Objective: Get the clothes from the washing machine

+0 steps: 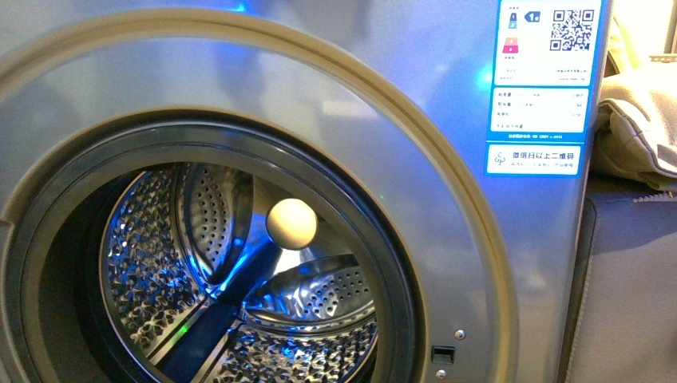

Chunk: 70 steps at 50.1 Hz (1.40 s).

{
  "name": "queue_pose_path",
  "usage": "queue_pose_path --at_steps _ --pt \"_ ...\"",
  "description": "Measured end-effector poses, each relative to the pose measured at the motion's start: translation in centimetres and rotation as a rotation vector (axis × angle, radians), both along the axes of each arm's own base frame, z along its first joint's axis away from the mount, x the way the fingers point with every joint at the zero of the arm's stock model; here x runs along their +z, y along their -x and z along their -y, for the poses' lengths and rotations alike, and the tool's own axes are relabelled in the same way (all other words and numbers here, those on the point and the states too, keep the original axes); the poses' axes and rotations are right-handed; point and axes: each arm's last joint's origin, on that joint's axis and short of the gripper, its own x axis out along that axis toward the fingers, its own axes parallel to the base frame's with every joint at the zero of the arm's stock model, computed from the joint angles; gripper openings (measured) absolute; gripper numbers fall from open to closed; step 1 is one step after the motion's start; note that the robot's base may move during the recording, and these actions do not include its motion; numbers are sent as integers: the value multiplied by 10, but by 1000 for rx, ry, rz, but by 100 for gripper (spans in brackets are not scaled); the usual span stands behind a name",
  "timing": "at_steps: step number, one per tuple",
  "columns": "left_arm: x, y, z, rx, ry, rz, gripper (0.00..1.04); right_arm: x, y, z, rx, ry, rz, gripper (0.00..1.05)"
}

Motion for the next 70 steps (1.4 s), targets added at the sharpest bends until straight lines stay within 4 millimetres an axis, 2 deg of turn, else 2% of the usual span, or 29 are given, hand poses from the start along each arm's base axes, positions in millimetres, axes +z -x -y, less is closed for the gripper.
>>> queue_pose_path --at_steps 10,19,20,25,32,37,42,44,48,50,55,60,62,65,70 --pt "0 0 0 0 0 0 98 -84 -13 16 -33 -88 -236 10" --pt "0 0 0 2 0 -1 98 -157 -24 18 7 -131 -490 10" --pt "0 0 0 2 0 -1 98 -168 -25 18 13 -137 -524 12" --pt "0 0 0 1 0 -1 98 -237 -28 20 28 -131 -772 37" --pt "0 0 0 0 0 0 98 -284 -24 20 34 -165 -913 58" --pt "0 0 0 0 0 0 98 -299 -22 18 54 -197 -955 74" --pt "0 0 0 0 0 0 98 -296 -24 17 72 -203 -940 90" --pt "0 0 0 1 0 -1 98 -288 -26 18 78 -197 -914 98" --pt "0 0 0 2 1 -1 98 -265 -32 17 94 -178 -844 97" --pt "0 0 0 2 0 -1 98 -250 -35 16 101 -166 -799 97" --pt "0 0 0 1 0 -1 98 -186 -42 4 137 -107 -626 97" --pt "0 0 0 1 0 -1 98 -143 -42 -8 159 -54 -509 97" --pt "0 0 0 0 0 0 98 -120 -41 -17 174 -20 -446 97" --pt "0 0 0 0 0 0 98 -96 -38 -29 194 13 -371 97" --pt "0 0 0 1 0 0 98 -70 -31 -45 211 60 -282 97"
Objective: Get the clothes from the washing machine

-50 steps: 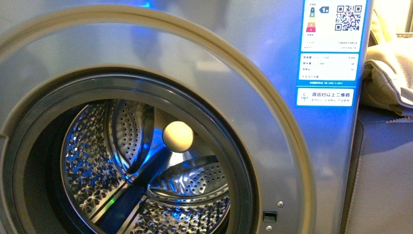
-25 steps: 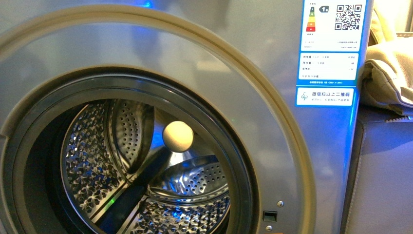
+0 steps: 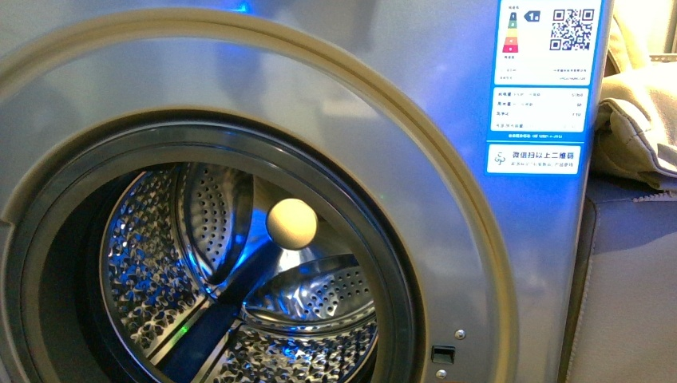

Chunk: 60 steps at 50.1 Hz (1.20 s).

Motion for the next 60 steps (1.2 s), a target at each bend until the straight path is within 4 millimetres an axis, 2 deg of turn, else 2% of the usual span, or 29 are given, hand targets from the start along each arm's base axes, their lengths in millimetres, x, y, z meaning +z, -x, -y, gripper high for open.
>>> queue_pose_path --at_steps 6,10,17,27,30,32,39,41,51,60 --pt "0 0 0 1 0 0 98 36 18 -32 54 56 171 97" --pt "0 0 0 1 0 0 98 43 30 -53 74 121 267 97" --pt "0 0 0 0 0 0 98 35 46 -84 97 190 388 97" --pt "0 0 0 0 0 0 98 3 66 -124 102 244 463 96" --pt "0 0 0 0 0 0 98 -3 68 -127 48 279 329 86" --pt "0 0 0 0 0 0 98 -20 70 -127 16 318 200 75" --pt "0 0 0 1 0 0 98 -60 68 -127 25 352 117 49" --pt "0 0 0 0 0 0 98 -63 69 -127 27 358 120 38" --pt "0 0 0 0 0 0 98 -66 69 -127 24 365 134 3" --pt "0 0 0 1 0 0 98 -74 70 -127 22 368 141 2"
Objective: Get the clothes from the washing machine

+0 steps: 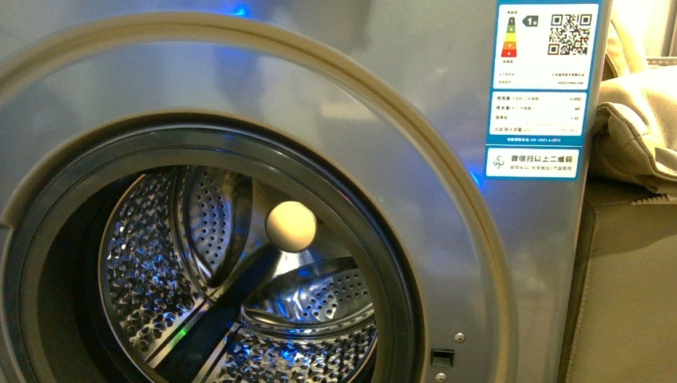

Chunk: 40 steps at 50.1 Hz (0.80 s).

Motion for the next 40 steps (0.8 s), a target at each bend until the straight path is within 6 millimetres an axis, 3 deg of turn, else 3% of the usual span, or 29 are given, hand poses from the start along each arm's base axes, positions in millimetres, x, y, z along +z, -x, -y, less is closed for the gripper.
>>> queue_pose_path --at_steps 10,13,15,18,29,40 --pt "0 0 0 -1 0 0 98 -8 0 0 0 0 -8 2" --pt "-2 3 -2 198 18 -204 89 -8 0 0 0 0 -8 2" --pt "-30 6 -18 454 -32 -397 78 -8 0 0 3 0 -8 2" --pt "-61 9 -36 622 -31 -462 68 -8 0 0 -2 0 -8 2" --pt "-152 34 -87 696 9 -461 34 -8 0 0 0 0 -8 2" --pt "-239 46 -111 686 -18 -490 3 -8 0 0 0 0 -8 2"
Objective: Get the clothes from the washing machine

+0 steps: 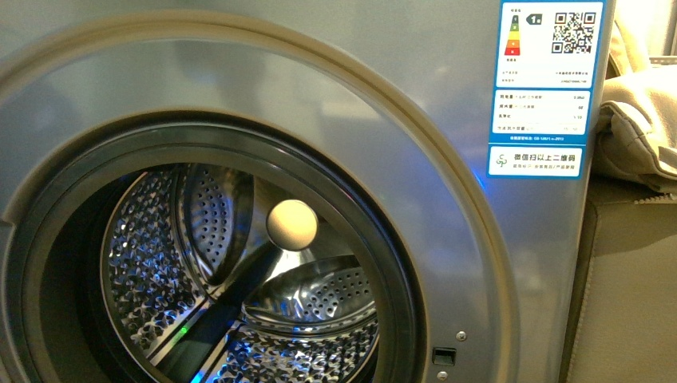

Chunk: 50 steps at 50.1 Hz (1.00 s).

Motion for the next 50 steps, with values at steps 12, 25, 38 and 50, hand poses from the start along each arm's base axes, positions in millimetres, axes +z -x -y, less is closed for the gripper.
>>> queue_pose_path --at_steps 12,25,38,50 --pt "-61 7 -16 4 -11 -32 4 0 0 0 1 0 0 2" --pt "-100 15 -27 6 -12 -40 4 0 0 0 1 0 0 2" --pt "-123 22 -40 11 -10 -37 4 0 0 0 1 0 0 2" --pt "-138 27 -41 10 -10 -31 4 0 0 0 0 0 0 2"
